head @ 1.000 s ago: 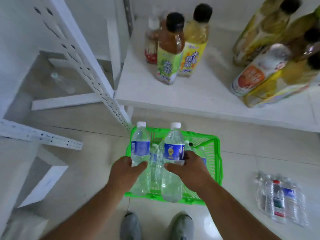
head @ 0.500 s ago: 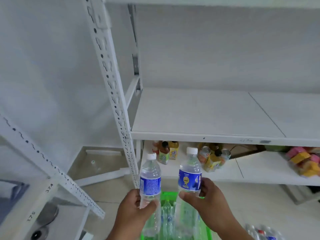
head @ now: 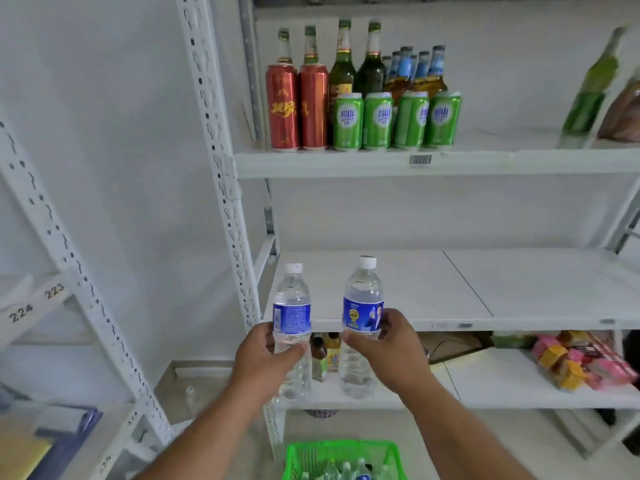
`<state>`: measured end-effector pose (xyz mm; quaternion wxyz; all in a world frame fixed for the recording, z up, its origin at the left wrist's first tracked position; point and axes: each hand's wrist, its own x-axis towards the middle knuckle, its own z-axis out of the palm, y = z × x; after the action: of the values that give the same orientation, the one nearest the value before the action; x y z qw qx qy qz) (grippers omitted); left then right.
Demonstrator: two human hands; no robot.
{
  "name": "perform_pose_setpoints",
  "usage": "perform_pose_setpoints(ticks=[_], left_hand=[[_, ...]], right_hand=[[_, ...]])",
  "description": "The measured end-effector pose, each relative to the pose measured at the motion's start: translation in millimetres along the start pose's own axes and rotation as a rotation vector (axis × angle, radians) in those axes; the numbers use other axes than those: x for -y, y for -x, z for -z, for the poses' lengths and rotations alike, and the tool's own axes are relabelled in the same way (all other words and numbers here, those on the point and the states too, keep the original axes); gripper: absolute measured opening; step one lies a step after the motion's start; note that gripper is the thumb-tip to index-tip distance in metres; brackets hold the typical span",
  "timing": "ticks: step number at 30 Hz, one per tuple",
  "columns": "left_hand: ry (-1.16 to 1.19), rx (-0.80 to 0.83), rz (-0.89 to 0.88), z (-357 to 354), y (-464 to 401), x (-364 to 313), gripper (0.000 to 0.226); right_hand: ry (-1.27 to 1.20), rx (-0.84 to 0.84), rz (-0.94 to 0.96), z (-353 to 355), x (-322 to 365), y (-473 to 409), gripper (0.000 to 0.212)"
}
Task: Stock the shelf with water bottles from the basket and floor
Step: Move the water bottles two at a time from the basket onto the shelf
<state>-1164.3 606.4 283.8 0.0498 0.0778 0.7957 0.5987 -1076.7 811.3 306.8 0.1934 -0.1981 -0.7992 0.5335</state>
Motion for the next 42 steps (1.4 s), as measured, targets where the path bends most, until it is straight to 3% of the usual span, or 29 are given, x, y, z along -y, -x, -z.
perform_pose_setpoints(ticks=[4, 11, 28, 42], left_hand=[[-0.079, -0.092, -0.008, -7, -1, -23, 0.039], [-0.094, -0.095, -0.005, -16, -31, -22, 0.047], [-0.139, -0.022, -0.016, -29, -235, 27, 0.06], [-0.167, -0.082, 0.021, -66, -295, 25, 0.056]], right_hand=[[-0.016, 0.017, -0.019, 14, 4, -10, 0.044], [0.012, 0.022, -0.037, 14, -8, -43, 0.049], [0.096, -0.036, -0.103, -87, -22, -203, 0.049], [-0.042, 0.031, -0.141, -106, -46, -290, 0.049]])
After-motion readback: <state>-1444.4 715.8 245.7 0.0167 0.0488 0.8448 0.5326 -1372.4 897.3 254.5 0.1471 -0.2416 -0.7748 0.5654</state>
